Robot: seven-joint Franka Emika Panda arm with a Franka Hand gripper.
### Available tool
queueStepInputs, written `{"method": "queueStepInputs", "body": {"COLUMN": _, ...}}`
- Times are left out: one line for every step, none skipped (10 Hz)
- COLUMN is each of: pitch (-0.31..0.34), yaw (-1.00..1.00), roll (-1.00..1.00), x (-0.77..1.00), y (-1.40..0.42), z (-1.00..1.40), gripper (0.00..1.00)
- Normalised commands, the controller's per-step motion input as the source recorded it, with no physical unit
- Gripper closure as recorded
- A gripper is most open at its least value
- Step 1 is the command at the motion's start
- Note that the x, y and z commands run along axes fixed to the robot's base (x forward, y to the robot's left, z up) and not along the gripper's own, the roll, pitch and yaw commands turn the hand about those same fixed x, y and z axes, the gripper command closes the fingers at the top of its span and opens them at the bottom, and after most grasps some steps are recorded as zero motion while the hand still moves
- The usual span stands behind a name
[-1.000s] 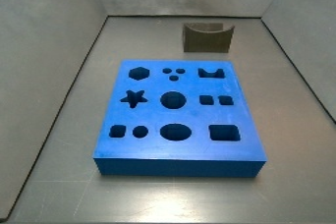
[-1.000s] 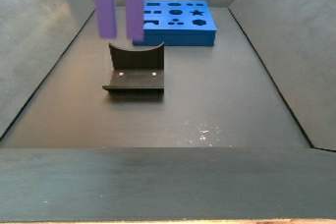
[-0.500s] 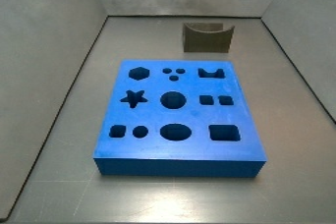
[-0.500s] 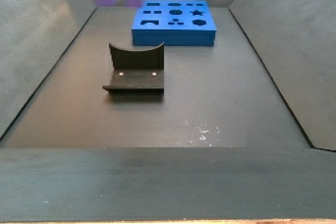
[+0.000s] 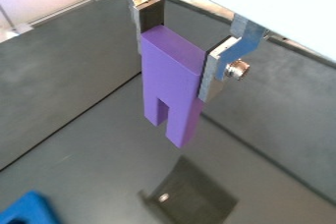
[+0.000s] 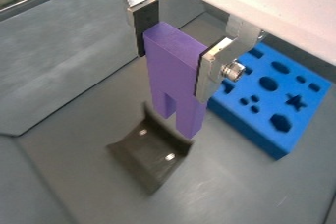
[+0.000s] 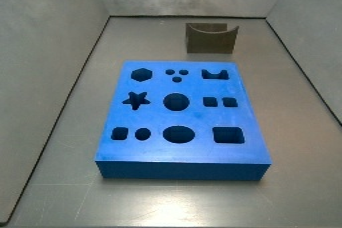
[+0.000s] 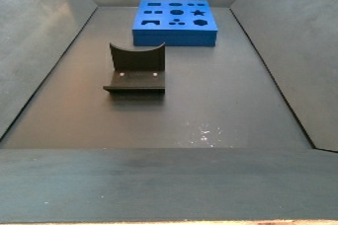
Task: Pick up the double-square object. Move to above the board. Insert the double-square object.
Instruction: Move to above the board.
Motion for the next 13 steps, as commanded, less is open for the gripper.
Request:
{"method": "queueStepInputs", "body": {"pitch": 0.005, "yaw": 0.0, "roll": 0.01, "x": -0.25, "y": -1.0, "z": 0.05, "gripper": 1.0}}
{"method": "queueStepInputs", "body": {"pitch": -0.006, "yaw": 0.0, "roll": 0.01, "x": -0.24, "y": -1.0, "z": 0.05, "gripper": 1.0}}
{"method": "queueStepInputs", "body": {"pitch": -0.008, "yaw": 0.0, "roll": 0.0, "x": -0.25, "y": -1.0, "z": 0.05, "gripper": 1.0}}
{"method": "queueStepInputs", "body": {"pitch": -0.01, "yaw": 0.01, "roll": 0.0, "x": -0.25, "y": -1.0, "z": 0.05, "gripper": 1.0}}
{"method": "queueStepInputs", "body": {"pitch": -0.01, "yaw": 0.01, "roll": 0.0, "x": -0.25, "y": -1.0, "z": 0.05, "gripper": 1.0}}
{"method": "queueStepInputs", "body": {"pitch": -0.011, "yaw": 0.01, "roll": 0.0, "x": -0.26, "y": -1.0, "z": 0.05, "gripper": 1.0}}
{"method": "queueStepInputs", "body": {"pitch": -0.009, "yaw": 0.0, "roll": -0.01, "x": -0.26, "y": -1.0, "z": 0.05, "gripper": 1.0}}
{"method": "queueStepInputs", "body": {"pitch": -0.004, "yaw": 0.01, "roll": -0.01, "x": -0.26, "y": -1.0, "z": 0.05, "gripper": 1.0}}
{"method": "queueStepInputs", "body": {"pitch": -0.003, "yaw": 0.01, "roll": 0.0, "x": -0.27, "y": -1.0, "z": 0.06, "gripper": 1.0}}
{"method": "queueStepInputs", "body": {"pitch": 0.0, "yaw": 0.01, "roll": 0.0, "x": -0.29, "y": -1.0, "z": 0.07, "gripper": 1.0}}
{"method": "queueStepInputs", "body": {"pitch": 0.005, "yaw": 0.01, "roll": -0.01, "x": -0.26, "y": -0.87, "z": 0.06, "gripper": 1.0}}
{"method": "queueStepInputs", "body": {"pitch": 0.011, "yaw": 0.01, "roll": -0.01, "x": -0.14, "y": -0.47, "z": 0.05, "gripper": 1.0}}
{"method": "queueStepInputs", "body": {"pitch": 0.013, "yaw": 0.01, "roll": -0.01, "x": -0.08, "y": -0.27, "z": 0.04, "gripper": 1.0}}
